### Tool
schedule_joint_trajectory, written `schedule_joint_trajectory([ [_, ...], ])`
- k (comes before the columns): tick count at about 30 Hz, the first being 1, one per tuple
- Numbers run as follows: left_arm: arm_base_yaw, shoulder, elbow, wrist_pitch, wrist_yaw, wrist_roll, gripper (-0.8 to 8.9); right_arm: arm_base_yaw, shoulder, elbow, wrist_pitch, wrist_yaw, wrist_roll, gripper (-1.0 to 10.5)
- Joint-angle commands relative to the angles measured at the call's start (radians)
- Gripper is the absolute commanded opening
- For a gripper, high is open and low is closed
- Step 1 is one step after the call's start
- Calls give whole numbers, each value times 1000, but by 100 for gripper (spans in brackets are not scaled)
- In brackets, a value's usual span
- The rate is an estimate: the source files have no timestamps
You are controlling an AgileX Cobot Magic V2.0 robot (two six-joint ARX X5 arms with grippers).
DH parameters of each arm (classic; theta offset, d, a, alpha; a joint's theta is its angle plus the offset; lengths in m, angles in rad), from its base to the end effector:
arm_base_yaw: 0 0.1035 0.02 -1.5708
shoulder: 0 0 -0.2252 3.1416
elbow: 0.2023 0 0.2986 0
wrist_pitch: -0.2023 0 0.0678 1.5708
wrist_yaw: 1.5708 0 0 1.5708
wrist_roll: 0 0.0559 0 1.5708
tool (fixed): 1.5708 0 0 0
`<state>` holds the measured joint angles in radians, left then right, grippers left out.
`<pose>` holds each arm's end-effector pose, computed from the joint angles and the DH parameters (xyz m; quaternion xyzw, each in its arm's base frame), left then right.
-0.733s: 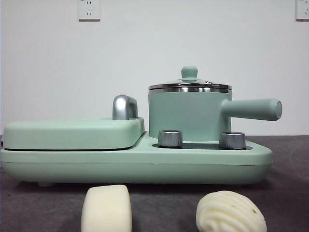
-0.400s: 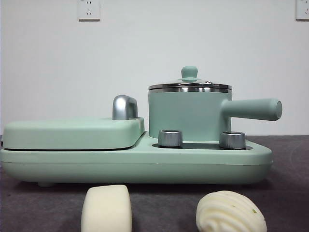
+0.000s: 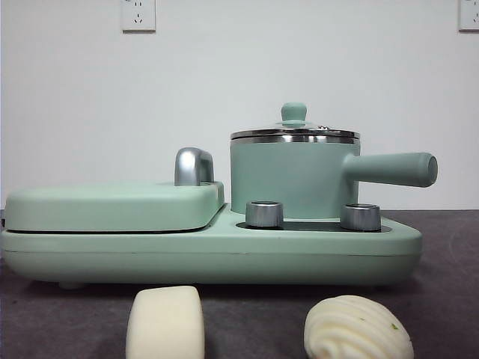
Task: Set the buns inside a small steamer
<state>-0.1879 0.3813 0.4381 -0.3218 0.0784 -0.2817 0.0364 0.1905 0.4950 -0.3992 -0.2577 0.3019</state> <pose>0.2142 -0.0452 0.2315 -0.1308 0.1491 -0.1118 0.9737 0.1806 0.0208 0.2796 0.1538 0.0685 0.1376 0.9761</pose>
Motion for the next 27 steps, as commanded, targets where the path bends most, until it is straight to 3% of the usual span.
schedule_joint_trajectory([
  [1,-13,98,120,-25,69,0,12,1,74,114,-83,-66,-57,14],
  [5,-29,227,264,-95,192,17,12,1,180,257,-224,-188,-159,14],
  [12,-70,404,452,-224,435,145,12,1,327,440,-451,-344,-317,14],
  [20,-101,449,471,-245,469,161,45,1,339,449,-463,-380,-321,15],
  [23,-101,449,471,-248,468,162,188,0,339,449,-463,-377,-321,88],
  [27,-101,449,471,-247,469,162,473,0,339,449,-462,-370,-321,406],
])
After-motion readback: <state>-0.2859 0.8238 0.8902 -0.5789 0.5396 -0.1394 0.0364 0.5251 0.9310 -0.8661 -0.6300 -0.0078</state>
